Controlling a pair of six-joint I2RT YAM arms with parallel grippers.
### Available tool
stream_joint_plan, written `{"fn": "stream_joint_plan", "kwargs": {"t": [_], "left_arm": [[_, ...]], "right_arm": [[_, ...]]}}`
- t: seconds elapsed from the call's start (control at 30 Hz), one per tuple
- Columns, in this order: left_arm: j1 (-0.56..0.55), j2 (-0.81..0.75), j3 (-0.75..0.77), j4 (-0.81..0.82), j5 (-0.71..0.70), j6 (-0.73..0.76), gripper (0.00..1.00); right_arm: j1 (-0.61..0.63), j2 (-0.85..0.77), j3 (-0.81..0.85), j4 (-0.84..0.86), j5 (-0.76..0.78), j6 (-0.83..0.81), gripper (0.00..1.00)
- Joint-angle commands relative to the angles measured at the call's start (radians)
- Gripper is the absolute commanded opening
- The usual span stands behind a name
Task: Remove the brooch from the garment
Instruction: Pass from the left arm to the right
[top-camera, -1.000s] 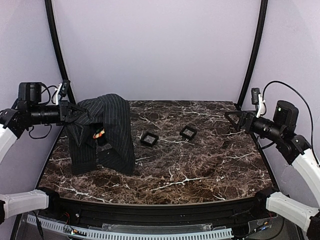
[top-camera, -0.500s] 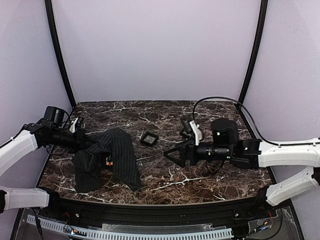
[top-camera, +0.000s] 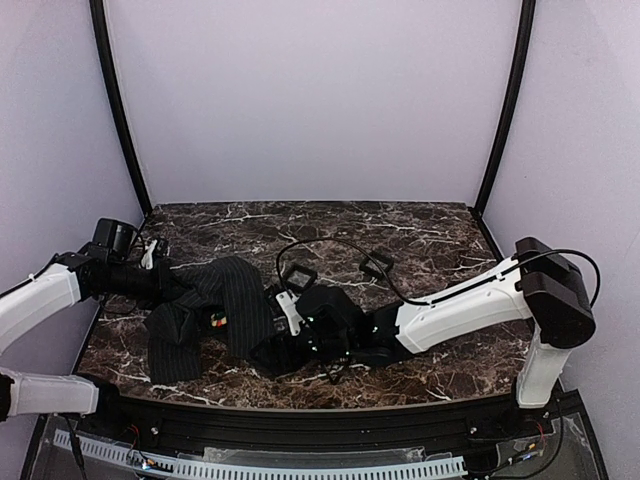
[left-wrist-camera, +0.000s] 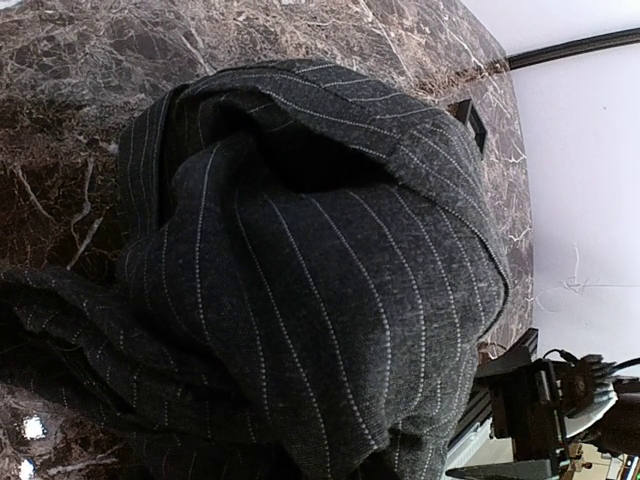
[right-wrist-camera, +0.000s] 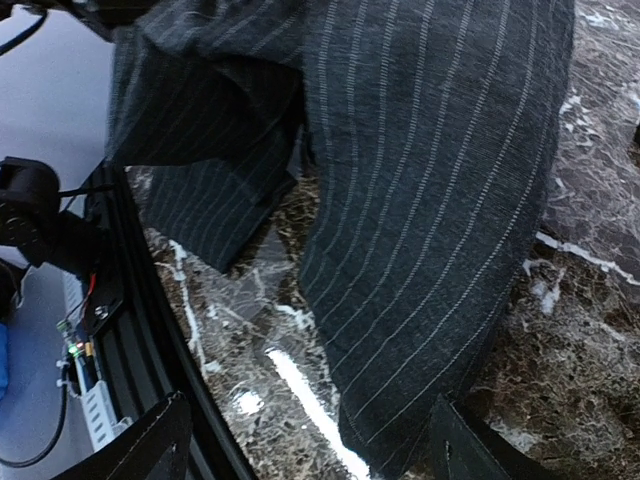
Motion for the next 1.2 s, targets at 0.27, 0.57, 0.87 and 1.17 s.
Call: {"fn": "stream_joint_plan", "kwargs": {"t": [0.27, 0.57, 0.87, 1.17], "left_arm": [[-0.001, -0.036, -0.014, 0.039, -0.024, -0.014, 0.05], [-0.001, -0.055, -0.004, 0.037, -0.051, -0.006, 0.05], [-0.001, -0.169, 0.119, -0.038, -0.264, 0.083, 0.07], [-0.002, -0.319, 0.218, -0.146, -0.534, 0.170, 0.47]], "right_arm": [[0.007, 0.136, 0.104, -0.113, 0.142, 0.059, 0.74], [0.007, 0.134, 0.134, -0.082, 0.113, -0.001, 0.00], [0.008, -0.278, 0.109, -0.191, 0.284, -0.164, 0.00], [0.009, -0.626, 0.071, -0.132, 0.262, -0.352, 0.00]]}}
